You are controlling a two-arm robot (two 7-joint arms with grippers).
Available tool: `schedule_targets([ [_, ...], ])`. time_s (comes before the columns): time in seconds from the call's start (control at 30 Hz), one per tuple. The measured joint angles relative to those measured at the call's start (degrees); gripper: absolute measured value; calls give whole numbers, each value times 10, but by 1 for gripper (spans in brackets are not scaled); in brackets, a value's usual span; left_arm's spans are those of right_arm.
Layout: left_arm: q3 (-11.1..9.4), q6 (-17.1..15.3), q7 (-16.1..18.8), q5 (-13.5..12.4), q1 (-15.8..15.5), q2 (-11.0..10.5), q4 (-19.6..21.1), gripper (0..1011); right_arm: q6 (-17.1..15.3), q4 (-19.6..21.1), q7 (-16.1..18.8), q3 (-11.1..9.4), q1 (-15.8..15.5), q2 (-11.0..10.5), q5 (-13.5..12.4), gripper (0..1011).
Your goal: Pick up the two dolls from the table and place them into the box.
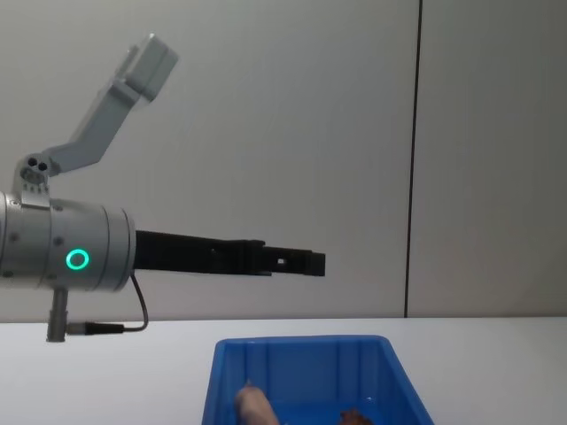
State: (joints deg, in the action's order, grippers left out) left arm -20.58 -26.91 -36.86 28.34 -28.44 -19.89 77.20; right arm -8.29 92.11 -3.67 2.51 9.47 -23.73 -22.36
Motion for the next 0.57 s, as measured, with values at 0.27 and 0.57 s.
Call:
schedule_targets([
  [0.27,2,33,27,10,6,-2,10,1001,0,0,0,0,0,0,0,1001],
  [0.57,7,89,71,19,17,-5,28,1001,0,0,0,0,0,0,0,1001],
])
